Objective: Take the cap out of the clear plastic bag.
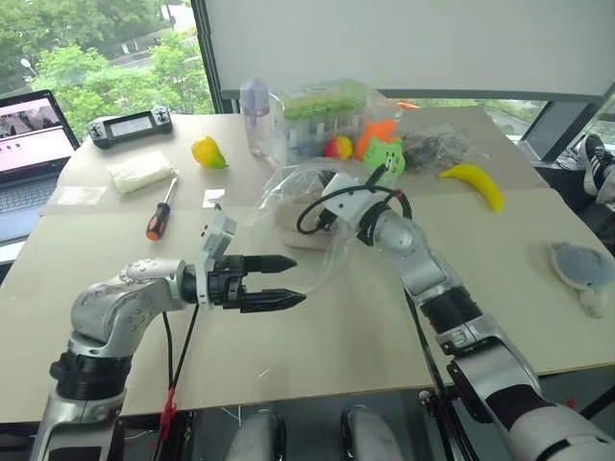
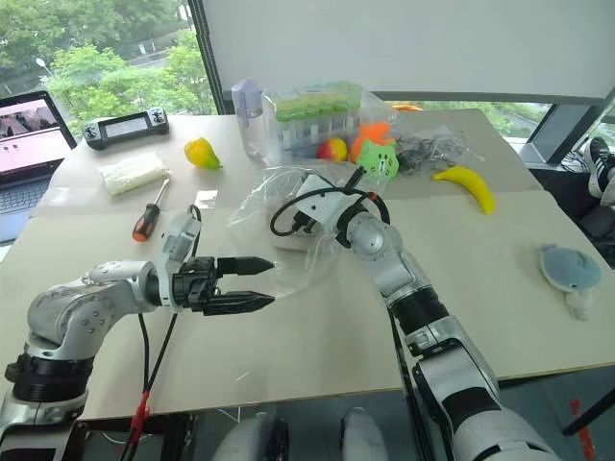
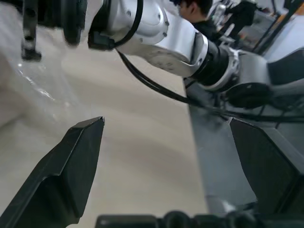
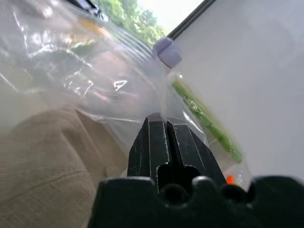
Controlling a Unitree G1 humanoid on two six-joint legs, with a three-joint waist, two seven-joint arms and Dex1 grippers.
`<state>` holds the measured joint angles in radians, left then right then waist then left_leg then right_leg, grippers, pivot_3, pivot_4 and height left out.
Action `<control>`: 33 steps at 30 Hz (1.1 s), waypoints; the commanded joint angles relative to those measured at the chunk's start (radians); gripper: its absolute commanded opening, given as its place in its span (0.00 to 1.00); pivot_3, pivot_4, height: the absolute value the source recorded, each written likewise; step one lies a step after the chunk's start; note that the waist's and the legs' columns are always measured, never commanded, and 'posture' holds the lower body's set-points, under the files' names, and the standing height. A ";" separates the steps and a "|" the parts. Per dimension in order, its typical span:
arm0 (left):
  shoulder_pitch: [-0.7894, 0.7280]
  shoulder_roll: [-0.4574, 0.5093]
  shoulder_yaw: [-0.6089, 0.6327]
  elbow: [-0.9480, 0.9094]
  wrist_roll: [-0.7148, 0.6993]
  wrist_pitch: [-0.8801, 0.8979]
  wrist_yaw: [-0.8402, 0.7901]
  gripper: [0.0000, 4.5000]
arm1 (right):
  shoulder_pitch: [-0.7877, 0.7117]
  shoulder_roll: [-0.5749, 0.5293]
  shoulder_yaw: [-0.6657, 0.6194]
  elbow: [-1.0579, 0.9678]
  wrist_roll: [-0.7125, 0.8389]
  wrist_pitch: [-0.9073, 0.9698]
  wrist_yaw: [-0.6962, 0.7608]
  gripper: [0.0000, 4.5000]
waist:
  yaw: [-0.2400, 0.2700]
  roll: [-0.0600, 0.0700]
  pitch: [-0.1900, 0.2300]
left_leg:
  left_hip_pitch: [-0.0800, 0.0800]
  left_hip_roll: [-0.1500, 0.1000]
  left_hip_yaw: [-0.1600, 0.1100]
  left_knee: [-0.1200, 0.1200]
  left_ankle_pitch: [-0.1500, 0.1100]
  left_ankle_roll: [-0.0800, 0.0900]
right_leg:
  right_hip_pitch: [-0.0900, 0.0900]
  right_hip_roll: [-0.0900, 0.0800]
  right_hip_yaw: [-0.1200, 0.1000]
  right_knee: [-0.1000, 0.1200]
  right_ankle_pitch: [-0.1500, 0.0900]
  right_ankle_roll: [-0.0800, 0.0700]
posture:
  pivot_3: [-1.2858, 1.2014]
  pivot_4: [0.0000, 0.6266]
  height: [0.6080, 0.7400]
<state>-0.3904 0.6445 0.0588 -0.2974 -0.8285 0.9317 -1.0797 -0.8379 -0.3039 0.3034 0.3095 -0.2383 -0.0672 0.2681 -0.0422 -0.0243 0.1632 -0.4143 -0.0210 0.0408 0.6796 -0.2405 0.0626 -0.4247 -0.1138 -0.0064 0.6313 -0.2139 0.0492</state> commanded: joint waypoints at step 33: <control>-0.320 -0.173 0.339 0.935 0.010 0.429 0.465 1.00 | 0.175 -0.019 0.033 -0.501 0.041 0.341 0.304 0.00 | 0.022 0.000 0.000 | 0.007 -0.002 0.000 -0.001 0.001 -0.003 | 0.002 0.000 0.001 0.000 0.000 -0.001 | 0.52 0.24 0.99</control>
<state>-0.7323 0.4736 0.3908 0.6238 -0.8266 1.3228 -0.6337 -0.6449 -0.3288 0.3461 -0.1790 -0.1872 0.2919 0.5871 -0.0203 -0.0247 0.1629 -0.4077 -0.0228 0.0411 0.6784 -0.2397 0.0597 -0.4225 -0.1138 -0.0056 0.6312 -0.2134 0.0481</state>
